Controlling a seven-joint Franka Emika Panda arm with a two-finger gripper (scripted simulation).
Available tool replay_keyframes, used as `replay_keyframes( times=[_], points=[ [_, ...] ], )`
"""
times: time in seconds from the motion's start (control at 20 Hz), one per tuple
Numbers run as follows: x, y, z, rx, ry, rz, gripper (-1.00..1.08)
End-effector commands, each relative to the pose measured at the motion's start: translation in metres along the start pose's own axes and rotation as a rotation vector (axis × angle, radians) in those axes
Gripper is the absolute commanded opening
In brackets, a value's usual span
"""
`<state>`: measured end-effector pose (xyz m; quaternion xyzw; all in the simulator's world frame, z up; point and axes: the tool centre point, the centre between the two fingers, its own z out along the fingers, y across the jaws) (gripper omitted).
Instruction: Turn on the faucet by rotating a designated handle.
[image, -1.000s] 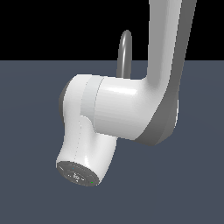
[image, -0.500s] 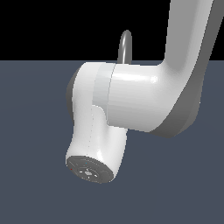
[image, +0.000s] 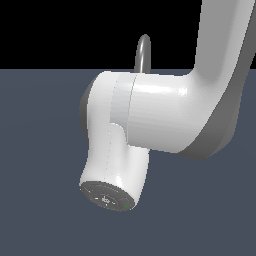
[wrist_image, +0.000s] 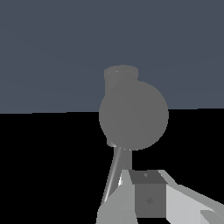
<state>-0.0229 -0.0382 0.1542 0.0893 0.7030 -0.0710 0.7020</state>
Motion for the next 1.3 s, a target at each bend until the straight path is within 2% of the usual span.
replay_keyframes(
  times=[0.0, 0.25, 0.3, 1.25],
  points=[
    [0.006, -0.032, 0.001, -0.004, 0.005, -0.025, -1.0],
    [0.007, -0.05, 0.002, 0.0, -0.003, -0.029, -1.0],
    [0.003, -0.019, 0.0, 0.036, -0.009, 0.011, -1.0],
    [0.048, -0.064, 0.002, 0.002, -0.005, -0.027, -1.0]
  ],
)
